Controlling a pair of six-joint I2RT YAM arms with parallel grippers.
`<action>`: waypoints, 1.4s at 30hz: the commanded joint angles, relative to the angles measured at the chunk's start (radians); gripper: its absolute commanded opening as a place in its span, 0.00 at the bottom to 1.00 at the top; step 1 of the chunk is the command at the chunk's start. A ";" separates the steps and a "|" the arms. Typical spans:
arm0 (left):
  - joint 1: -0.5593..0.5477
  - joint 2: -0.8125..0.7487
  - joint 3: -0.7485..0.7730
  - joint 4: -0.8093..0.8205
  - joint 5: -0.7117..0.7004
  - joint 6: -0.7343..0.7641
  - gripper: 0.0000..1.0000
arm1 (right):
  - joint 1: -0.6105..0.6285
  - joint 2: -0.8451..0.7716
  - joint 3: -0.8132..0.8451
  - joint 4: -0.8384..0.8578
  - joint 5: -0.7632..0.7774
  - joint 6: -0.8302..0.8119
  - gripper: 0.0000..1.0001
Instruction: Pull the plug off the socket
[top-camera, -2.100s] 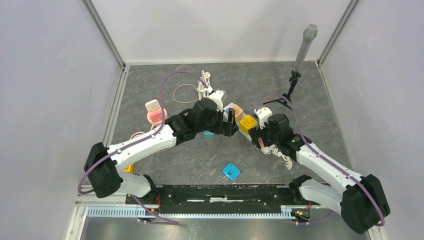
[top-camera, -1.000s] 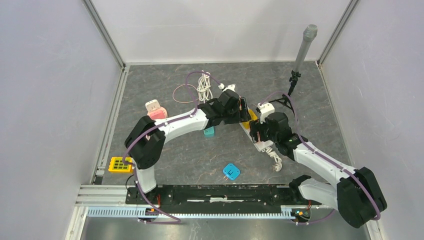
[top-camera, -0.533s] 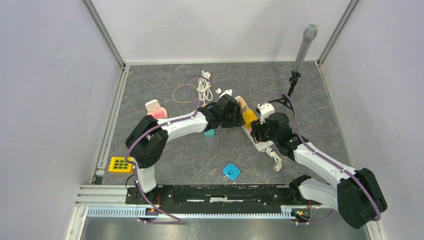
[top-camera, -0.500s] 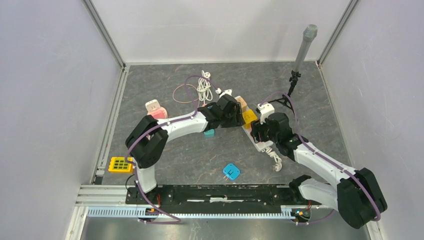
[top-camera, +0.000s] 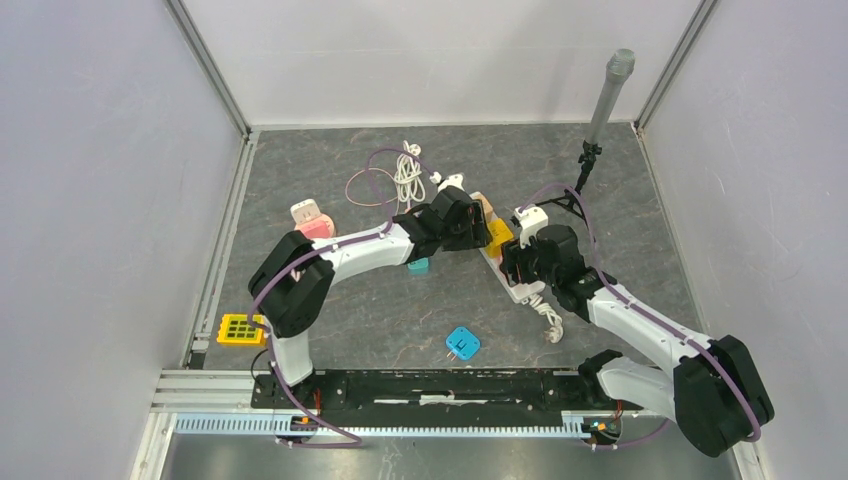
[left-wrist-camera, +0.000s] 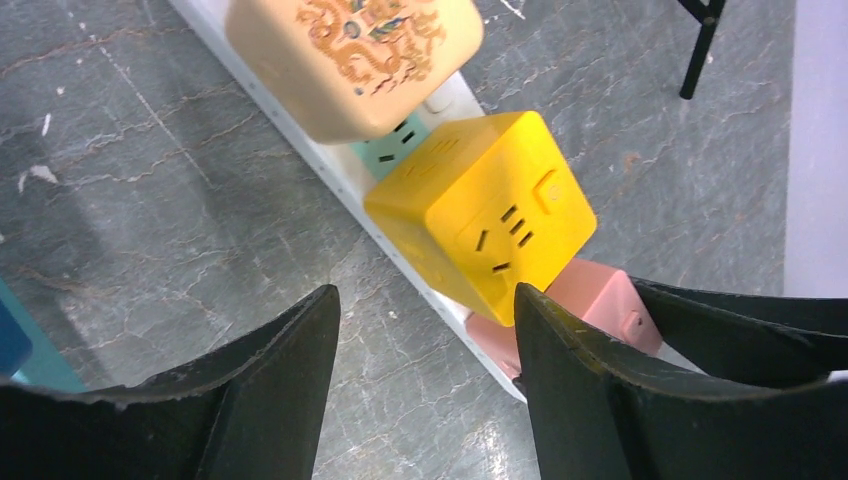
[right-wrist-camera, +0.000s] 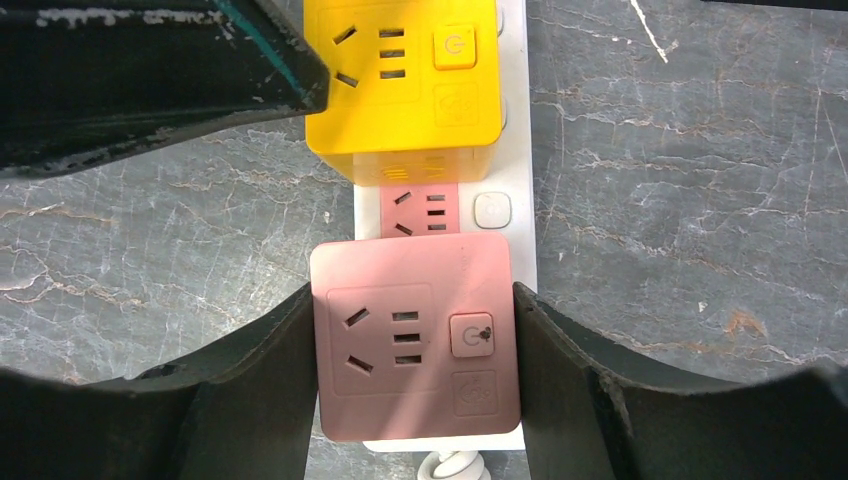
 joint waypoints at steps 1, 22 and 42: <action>0.007 -0.015 0.023 0.086 0.026 0.011 0.72 | 0.007 -0.002 0.018 0.087 -0.083 0.023 0.27; 0.007 0.063 -0.141 0.018 -0.028 0.069 0.53 | 0.011 0.007 0.162 0.026 -0.077 0.080 0.00; 0.010 0.025 -0.141 0.025 0.035 0.115 0.52 | 0.021 -0.173 0.215 -0.190 0.336 -0.021 0.00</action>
